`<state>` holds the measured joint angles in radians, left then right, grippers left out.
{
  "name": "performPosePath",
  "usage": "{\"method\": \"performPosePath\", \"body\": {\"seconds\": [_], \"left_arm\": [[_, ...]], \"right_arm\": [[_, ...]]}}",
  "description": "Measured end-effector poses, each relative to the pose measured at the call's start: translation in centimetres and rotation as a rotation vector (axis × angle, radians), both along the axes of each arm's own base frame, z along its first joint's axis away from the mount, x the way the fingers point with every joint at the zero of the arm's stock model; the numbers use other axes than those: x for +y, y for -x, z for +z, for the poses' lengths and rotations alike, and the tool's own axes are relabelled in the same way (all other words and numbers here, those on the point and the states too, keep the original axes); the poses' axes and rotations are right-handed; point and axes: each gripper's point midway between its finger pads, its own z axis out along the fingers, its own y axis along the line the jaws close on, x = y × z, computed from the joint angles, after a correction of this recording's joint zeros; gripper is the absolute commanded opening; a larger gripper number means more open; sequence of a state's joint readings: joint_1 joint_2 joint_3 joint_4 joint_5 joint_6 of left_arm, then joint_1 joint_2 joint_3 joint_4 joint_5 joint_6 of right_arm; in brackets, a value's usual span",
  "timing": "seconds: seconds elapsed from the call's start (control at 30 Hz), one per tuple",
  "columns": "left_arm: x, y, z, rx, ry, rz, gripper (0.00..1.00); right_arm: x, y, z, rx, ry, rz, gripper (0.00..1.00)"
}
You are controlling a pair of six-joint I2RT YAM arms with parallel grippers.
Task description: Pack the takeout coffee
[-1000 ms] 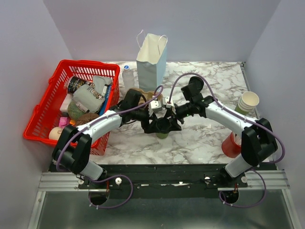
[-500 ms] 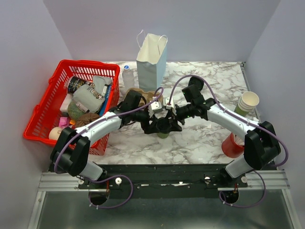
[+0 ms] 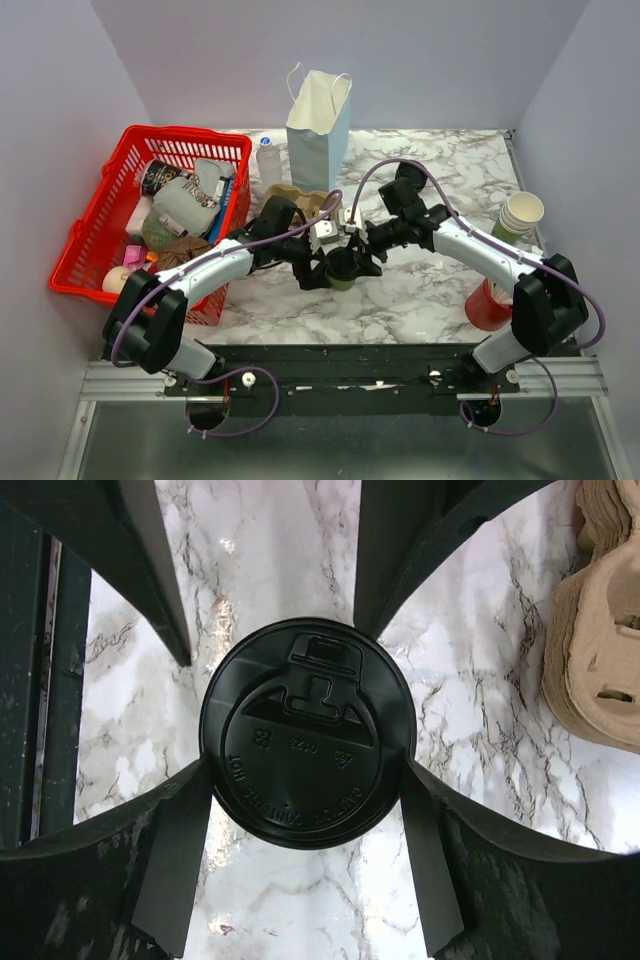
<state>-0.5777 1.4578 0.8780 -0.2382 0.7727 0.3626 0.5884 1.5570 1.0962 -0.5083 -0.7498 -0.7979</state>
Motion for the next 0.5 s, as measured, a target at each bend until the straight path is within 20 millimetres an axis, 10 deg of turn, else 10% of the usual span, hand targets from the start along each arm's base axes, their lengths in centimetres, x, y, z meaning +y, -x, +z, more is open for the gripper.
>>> {"method": "performPosePath", "body": {"seconds": [0.23, 0.5], "left_arm": [[1.3, 1.6, -2.3, 0.033, -0.073, 0.019, 0.98], [2.8, 1.7, -0.3, 0.021, -0.044, 0.079, 0.99]], "right_arm": [[2.4, 1.2, 0.5, -0.044, 0.020, 0.049, 0.76], [2.4, 1.2, 0.7, -0.063, 0.024, 0.035, 0.84]]}}
